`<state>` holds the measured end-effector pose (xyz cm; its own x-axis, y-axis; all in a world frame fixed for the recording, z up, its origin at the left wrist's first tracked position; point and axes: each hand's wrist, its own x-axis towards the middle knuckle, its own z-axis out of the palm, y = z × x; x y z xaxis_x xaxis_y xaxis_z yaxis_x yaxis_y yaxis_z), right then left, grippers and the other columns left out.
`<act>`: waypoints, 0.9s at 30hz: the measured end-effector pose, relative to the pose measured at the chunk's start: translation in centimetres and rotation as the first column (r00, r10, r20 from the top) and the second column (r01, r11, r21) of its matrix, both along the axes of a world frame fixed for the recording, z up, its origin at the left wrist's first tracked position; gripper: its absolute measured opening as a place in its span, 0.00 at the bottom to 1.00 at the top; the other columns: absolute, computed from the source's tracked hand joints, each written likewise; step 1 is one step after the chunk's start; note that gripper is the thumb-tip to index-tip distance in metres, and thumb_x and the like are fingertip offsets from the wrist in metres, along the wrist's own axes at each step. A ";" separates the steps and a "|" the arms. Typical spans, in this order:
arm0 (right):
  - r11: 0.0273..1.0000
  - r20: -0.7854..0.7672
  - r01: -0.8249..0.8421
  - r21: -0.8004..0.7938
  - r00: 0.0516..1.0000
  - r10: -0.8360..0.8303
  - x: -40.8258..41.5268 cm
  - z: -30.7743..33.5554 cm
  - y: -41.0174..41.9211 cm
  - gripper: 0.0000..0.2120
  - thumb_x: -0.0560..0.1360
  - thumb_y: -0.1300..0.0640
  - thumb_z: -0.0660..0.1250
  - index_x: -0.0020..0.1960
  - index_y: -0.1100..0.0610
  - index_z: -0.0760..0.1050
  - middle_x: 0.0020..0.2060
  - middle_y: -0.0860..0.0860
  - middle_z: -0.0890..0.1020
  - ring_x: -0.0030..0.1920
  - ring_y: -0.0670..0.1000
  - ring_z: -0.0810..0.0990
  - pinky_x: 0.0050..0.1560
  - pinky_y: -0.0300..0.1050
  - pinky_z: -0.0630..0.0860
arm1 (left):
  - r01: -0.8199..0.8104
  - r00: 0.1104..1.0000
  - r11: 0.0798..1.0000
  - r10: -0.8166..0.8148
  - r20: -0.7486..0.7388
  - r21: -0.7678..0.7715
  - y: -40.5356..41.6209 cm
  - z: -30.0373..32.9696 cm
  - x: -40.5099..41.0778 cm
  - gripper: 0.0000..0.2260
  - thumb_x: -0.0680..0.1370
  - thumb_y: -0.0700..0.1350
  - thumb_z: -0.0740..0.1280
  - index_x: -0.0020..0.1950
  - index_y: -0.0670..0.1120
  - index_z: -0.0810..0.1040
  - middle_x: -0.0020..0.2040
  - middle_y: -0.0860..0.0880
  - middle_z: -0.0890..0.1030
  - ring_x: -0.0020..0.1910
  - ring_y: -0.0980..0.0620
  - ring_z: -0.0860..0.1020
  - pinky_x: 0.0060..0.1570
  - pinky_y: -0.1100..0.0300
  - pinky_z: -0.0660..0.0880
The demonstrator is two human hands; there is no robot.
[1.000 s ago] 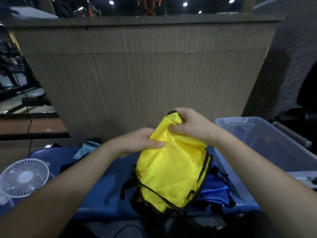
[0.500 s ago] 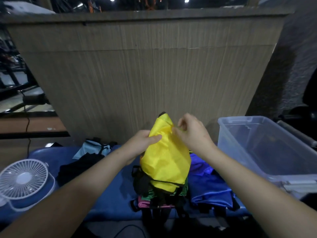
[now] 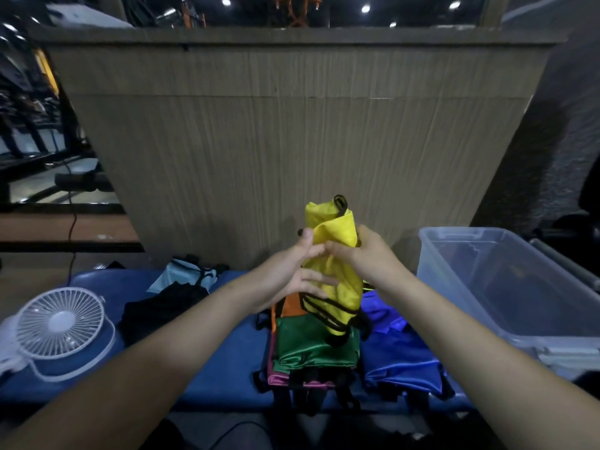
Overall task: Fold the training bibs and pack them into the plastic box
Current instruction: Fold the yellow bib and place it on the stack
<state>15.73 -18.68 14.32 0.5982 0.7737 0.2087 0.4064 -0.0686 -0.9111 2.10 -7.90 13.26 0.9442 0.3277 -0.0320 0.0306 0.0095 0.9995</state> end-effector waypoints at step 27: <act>0.963 -0.368 -0.229 -0.139 0.915 0.164 4.4 -3.1 0.1 0.14 0.80 0.62 0.66 0.64 0.53 0.77 0.56 0.52 0.85 0.55 0.53 0.84 0.46 0.51 0.83 | -0.119 0.986 0.985 0.102 -0.131 -0.129 8.1 -4.3 -1.2 0.21 0.77 0.38 0.72 0.69 0.47 0.76 0.63 0.44 0.82 0.62 0.46 0.81 0.65 0.49 0.75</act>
<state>20.14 -18.54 11.18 0.4396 0.8878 -0.1361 0.0854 -0.1921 -0.9776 0.95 0.19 8.94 0.8885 0.4143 -0.1974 0.1450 0.1548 0.9773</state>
